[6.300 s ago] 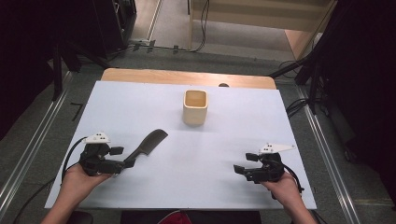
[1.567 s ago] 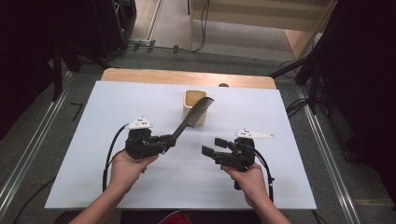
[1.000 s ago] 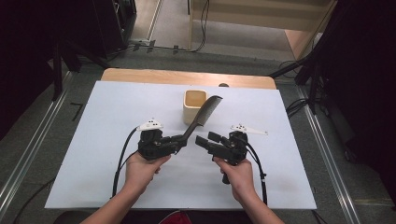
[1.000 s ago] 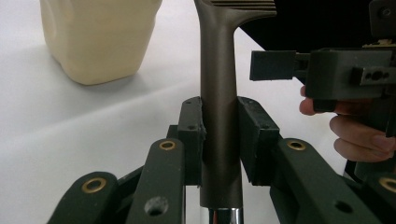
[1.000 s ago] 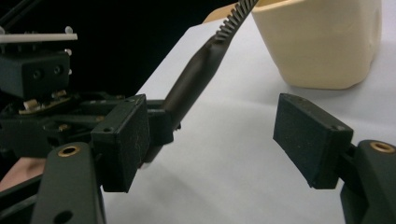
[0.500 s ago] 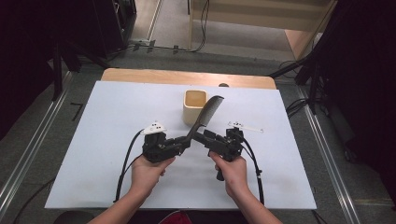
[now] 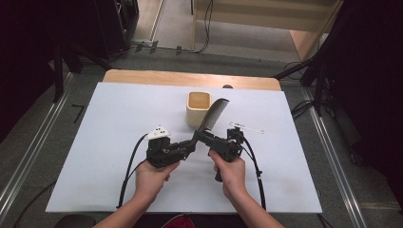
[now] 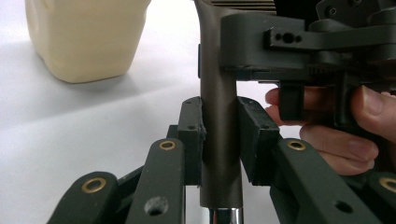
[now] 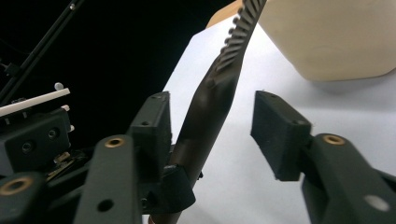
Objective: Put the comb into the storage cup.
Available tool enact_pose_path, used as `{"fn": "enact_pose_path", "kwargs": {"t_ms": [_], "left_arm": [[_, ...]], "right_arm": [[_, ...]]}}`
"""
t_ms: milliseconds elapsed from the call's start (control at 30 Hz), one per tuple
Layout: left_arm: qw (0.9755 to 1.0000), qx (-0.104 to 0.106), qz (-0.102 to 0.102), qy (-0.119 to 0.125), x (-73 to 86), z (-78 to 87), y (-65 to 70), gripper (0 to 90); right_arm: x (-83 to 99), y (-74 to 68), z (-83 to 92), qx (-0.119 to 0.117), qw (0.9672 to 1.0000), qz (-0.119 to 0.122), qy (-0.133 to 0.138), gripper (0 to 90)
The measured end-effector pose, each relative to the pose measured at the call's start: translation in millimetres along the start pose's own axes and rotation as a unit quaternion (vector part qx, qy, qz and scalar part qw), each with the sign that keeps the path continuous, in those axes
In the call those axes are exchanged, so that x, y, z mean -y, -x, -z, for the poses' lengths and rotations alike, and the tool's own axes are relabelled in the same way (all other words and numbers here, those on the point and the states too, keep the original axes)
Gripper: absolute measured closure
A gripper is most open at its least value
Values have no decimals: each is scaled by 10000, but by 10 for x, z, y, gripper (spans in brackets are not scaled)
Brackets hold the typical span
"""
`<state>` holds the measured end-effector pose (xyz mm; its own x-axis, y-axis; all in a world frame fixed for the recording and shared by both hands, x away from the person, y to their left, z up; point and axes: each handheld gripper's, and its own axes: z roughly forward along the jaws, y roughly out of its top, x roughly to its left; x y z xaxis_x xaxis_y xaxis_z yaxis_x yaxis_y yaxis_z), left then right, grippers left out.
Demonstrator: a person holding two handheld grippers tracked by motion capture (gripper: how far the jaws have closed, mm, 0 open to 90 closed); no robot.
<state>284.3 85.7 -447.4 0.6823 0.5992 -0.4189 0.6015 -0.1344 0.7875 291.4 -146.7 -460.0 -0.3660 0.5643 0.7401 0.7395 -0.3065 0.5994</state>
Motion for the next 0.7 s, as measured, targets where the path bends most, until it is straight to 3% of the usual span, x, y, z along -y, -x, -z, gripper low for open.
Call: {"fn": "enact_pose_path", "kwargs": {"t_ms": [400,700], "left_arm": [[10000,22,16,33,36,-20,12,738],[9999,72,21,72,41,-19,18,736]], "right_arm": [[3,2,-23,-48,9998,-200,20,638],[-21,40,-4,-291,9978,-599,-49,679]]}}
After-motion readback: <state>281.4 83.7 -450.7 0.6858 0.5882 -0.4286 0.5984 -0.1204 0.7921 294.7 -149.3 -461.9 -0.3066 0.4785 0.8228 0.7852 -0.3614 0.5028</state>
